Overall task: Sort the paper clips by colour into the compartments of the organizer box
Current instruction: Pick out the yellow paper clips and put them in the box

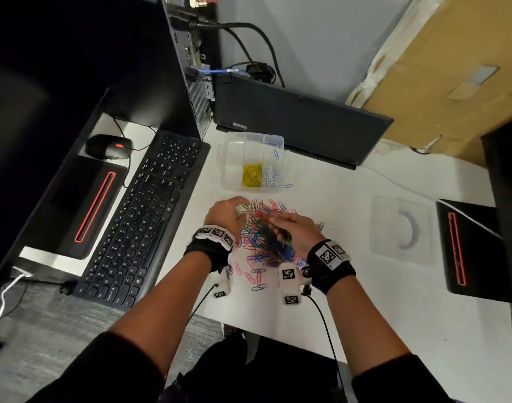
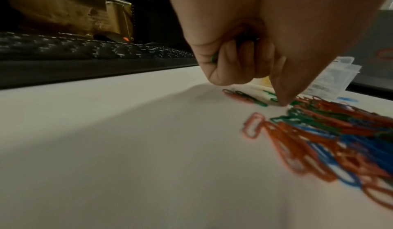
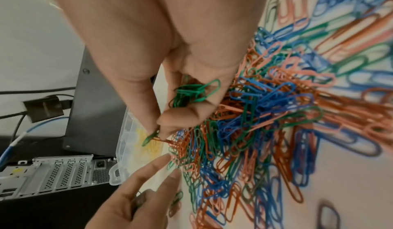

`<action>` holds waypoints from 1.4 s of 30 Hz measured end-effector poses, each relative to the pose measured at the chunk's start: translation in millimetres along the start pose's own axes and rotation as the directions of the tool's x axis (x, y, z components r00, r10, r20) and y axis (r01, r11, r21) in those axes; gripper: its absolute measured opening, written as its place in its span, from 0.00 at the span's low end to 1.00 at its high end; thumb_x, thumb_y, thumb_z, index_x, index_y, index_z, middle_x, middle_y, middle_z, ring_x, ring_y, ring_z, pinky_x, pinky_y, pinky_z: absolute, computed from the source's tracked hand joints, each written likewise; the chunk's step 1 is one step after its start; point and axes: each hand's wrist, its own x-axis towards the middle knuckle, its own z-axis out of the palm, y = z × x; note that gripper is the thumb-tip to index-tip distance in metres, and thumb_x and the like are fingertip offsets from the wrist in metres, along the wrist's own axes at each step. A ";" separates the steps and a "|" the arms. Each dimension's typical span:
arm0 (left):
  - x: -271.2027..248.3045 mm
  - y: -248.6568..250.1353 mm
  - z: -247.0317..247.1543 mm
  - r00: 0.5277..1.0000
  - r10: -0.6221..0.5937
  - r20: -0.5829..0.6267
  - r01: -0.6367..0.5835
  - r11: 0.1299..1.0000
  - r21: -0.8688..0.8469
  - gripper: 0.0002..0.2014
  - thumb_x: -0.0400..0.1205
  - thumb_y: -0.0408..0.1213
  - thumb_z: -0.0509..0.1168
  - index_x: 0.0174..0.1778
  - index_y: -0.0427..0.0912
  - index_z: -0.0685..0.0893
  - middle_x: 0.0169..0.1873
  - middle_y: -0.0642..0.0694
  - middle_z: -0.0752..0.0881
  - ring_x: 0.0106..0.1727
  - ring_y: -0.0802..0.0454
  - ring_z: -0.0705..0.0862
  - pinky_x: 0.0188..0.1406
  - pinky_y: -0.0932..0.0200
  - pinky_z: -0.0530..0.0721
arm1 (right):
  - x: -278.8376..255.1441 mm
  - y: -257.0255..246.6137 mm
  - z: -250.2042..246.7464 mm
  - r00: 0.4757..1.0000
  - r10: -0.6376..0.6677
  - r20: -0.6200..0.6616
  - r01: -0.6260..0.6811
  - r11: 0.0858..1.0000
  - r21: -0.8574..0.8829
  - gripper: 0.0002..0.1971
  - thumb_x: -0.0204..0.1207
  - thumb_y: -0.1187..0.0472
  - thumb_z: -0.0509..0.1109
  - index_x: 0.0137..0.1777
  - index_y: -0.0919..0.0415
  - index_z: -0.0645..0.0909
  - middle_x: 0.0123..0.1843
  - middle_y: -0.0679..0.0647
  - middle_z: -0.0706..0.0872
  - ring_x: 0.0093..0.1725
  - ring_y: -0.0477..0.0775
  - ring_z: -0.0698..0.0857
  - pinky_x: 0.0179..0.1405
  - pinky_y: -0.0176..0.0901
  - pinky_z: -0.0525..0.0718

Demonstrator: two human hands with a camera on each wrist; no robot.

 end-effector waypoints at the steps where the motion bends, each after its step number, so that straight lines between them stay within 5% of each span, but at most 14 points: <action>1: 0.5 -0.3 -0.5 1.000 0.000 0.001 0.000 1.000 0.008 0.11 0.78 0.39 0.69 0.56 0.54 0.85 0.37 0.45 0.88 0.42 0.45 0.86 0.45 0.56 0.84 | -1.3 0.0 -1.8 1.000 -0.001 0.004 0.001 1.000 0.012 0.08 0.78 0.71 0.72 0.54 0.65 0.88 0.37 0.55 0.87 0.34 0.47 0.81 0.33 0.35 0.82; 9: 3.4 -6.4 0.3 0.999 -0.045 0.022 0.046 0.999 -0.012 0.07 0.77 0.46 0.73 0.47 0.49 0.88 0.41 0.47 0.89 0.43 0.48 0.87 0.46 0.55 0.86 | -10.4 -2.0 -3.0 0.996 0.072 0.059 -0.077 0.994 0.082 0.08 0.81 0.63 0.71 0.54 0.68 0.87 0.35 0.53 0.82 0.32 0.48 0.79 0.31 0.35 0.82; 14: 0.3 -12.5 2.0 0.999 -0.012 0.034 0.010 0.999 0.042 0.04 0.81 0.43 0.68 0.43 0.49 0.85 0.41 0.47 0.89 0.45 0.46 0.86 0.41 0.60 0.80 | -14.5 -4.4 -2.9 0.989 0.117 0.091 -0.135 0.964 0.229 0.09 0.82 0.58 0.69 0.44 0.64 0.82 0.38 0.56 0.84 0.34 0.50 0.82 0.29 0.35 0.84; 18: -4.3 -15.0 0.9 0.999 0.018 0.049 -0.019 1.000 0.021 0.08 0.86 0.40 0.59 0.49 0.39 0.79 0.38 0.41 0.87 0.41 0.38 0.85 0.37 0.51 0.80 | -14.7 -4.8 -7.2 0.981 0.170 0.090 -0.190 0.926 0.326 0.16 0.81 0.53 0.70 0.35 0.56 0.70 0.31 0.52 0.75 0.29 0.48 0.73 0.20 0.34 0.77; 24: -7.6 -13.8 -3.2 0.994 -0.106 0.038 0.111 0.980 -0.168 0.13 0.88 0.41 0.53 0.43 0.36 0.73 0.40 0.33 0.84 0.40 0.38 0.81 0.40 0.52 0.76 | -12.4 -10.8 -2.7 0.997 0.073 0.016 -0.073 0.997 -0.004 0.11 0.83 0.55 0.69 0.50 0.63 0.86 0.29 0.49 0.71 0.27 0.45 0.67 0.21 0.34 0.65; 27: -9.2 -16.1 -6.1 0.990 -0.138 -0.002 0.134 0.963 -0.234 0.12 0.88 0.38 0.54 0.48 0.35 0.79 0.40 0.36 0.87 0.39 0.41 0.82 0.39 0.58 0.76 | -14.4 -17.1 1.2 0.998 0.033 0.059 -0.025 0.992 -0.127 0.09 0.83 0.62 0.67 0.57 0.62 0.88 0.33 0.52 0.78 0.30 0.46 0.75 0.26 0.35 0.74; 30: -11.3 -22.9 -10.4 0.986 -0.161 -0.044 0.141 0.943 -0.303 0.14 0.85 0.29 0.55 0.48 0.43 0.86 0.36 0.45 0.87 0.31 0.55 0.80 0.32 0.71 0.73 | -9.4 -19.4 8.7 0.997 0.018 0.077 0.001 0.970 -0.243 0.09 0.81 0.61 0.70 0.58 0.60 0.89 0.36 0.53 0.81 0.33 0.46 0.78 0.28 0.36 0.79; 32: -13.7 -27.8 -12.5 0.979 -0.199 -0.048 0.172 0.928 -0.331 0.16 0.84 0.27 0.55 0.50 0.45 0.88 0.32 0.46 0.84 0.28 0.56 0.77 0.25 0.75 0.69 | -0.4 -20.3 17.6 0.993 -0.090 0.072 0.113 0.873 -0.474 0.10 0.78 0.55 0.74 0.57 0.55 0.90 0.41 0.51 0.86 0.36 0.43 0.80 0.35 0.36 0.81; 35: -18.2 -32.9 -14.8 0.957 -0.286 -0.045 0.251 0.895 -0.368 0.17 0.83 0.27 0.53 0.49 0.47 0.87 0.28 0.45 0.80 0.26 0.52 0.73 0.27 0.62 0.72 | 10.7 -23.1 35.8 0.940 -0.287 0.184 0.323 0.578 -0.750 0.09 0.72 0.56 0.79 0.52 0.53 0.91 0.46 0.42 0.89 0.43 0.35 0.82 0.46 0.27 0.77; 39: -18.3 -29.7 -17.7 0.942 -0.336 -0.007 0.305 0.863 -0.402 0.17 0.80 0.40 0.54 0.35 0.48 0.89 0.39 0.49 0.90 0.40 0.49 0.84 0.42 0.57 0.80 | 18.6 -23.8 52.3 0.910 -0.288 0.298 0.373 0.257 -0.891 0.12 0.67 0.60 0.83 0.50 0.54 0.89 0.45 0.45 0.87 0.45 0.46 0.84 0.51 0.40 0.84; 42: -17.3 -25.9 -16.8 0.939 -0.344 -0.026 0.321 0.899 -0.297 0.14 0.77 0.49 0.63 0.37 0.45 0.90 0.32 0.49 0.86 0.41 0.44 0.85 0.36 0.60 0.75 | 21.5 -24.1 52.9 0.905 -0.283 0.317 0.358 0.108 -0.927 0.07 0.69 0.57 0.81 0.46 0.52 0.88 0.50 0.49 0.89 0.50 0.53 0.86 0.48 0.41 0.82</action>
